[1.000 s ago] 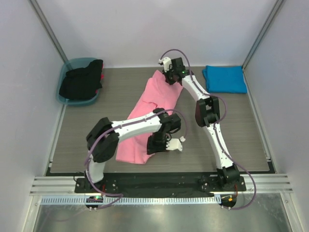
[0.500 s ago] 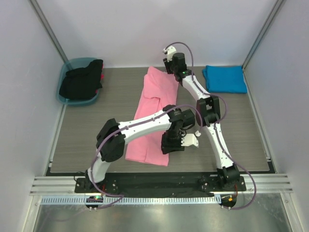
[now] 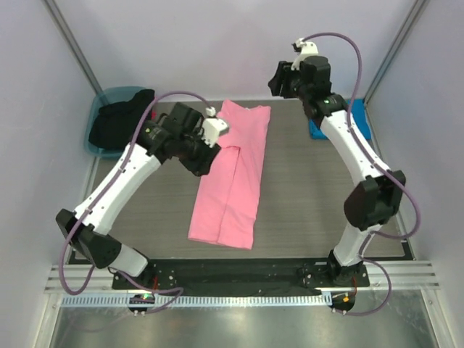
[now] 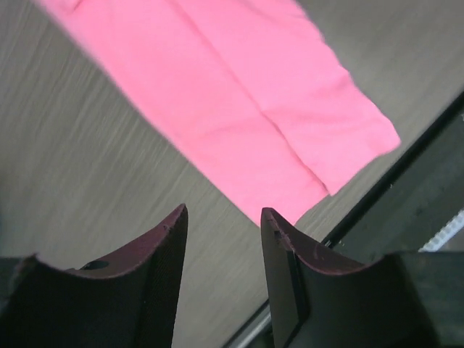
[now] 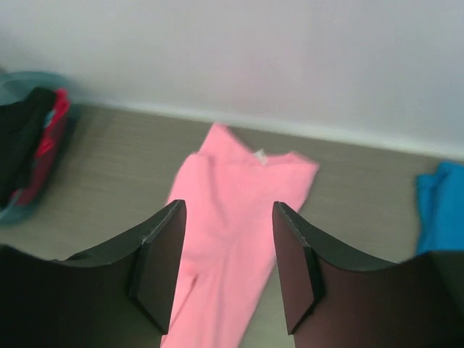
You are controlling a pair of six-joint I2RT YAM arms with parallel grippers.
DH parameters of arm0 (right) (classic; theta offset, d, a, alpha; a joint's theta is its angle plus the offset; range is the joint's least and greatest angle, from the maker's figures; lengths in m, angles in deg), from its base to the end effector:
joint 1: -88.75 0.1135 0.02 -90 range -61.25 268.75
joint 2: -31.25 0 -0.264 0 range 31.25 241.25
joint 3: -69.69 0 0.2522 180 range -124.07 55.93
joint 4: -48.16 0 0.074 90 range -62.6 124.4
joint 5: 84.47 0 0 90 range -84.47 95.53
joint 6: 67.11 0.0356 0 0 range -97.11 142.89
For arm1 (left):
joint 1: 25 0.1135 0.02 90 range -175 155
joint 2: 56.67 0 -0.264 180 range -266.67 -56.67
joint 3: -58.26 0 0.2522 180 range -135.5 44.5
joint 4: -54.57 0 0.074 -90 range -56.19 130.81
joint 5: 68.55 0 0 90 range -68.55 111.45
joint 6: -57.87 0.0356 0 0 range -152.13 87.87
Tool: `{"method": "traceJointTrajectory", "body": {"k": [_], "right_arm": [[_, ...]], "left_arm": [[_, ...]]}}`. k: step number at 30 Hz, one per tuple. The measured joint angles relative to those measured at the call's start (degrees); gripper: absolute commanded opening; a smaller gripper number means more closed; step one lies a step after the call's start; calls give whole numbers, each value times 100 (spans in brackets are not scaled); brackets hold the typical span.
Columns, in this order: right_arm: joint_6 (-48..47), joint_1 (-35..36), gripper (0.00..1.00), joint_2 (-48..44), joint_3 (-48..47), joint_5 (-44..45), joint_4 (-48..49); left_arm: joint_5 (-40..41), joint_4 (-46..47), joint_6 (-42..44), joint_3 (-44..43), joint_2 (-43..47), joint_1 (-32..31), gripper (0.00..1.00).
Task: Fold and stack the t-shirts
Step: Fold the tshirt
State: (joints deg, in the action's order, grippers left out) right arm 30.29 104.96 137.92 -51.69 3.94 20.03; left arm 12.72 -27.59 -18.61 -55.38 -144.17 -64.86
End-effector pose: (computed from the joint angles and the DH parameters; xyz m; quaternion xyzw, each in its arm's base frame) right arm 0.4282 0.1255 0.4050 -0.0689 0.7818 0.1374 0.6043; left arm 0.2237 -0.1938 0.3978 0.4482 0.8420 -0.1373 0.2671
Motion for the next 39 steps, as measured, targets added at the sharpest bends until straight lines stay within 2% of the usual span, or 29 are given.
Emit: {"method": "traceJointTrajectory", "body": {"k": [2,4,9,12,15,20,25,39], "right_arm": [[431,20,59,-568,625,-345,-170],[951,44,59,-994,1478,-785,-264],[2157,87,54,-1215,4028,-1663,-562],[2531,186,54,-1255,5381,-2044,-933],[2736,415,54,-1606,6188,-2409,-1163],[3005,909,54,-2409,6743,-2861,-901],[3274,1379,53,-2468,7110,-3016,-463],[3825,2317,52,-2273,7427,-3038,33]], "left_arm": [[-168,348,-584,625,273,669,46],[-348,577,-1099,1268,389,1062,46],[-970,1051,-2129,2769,533,1700,41],[-1322,1169,-2583,3499,616,2033,50],[-1569,1279,-2970,3987,669,2249,52],[-1827,1633,-3447,4747,833,2328,54],[-1888,1904,-3788,5268,850,2343,51],[-1770,2153,-4087,5423,343,2450,46]]}}
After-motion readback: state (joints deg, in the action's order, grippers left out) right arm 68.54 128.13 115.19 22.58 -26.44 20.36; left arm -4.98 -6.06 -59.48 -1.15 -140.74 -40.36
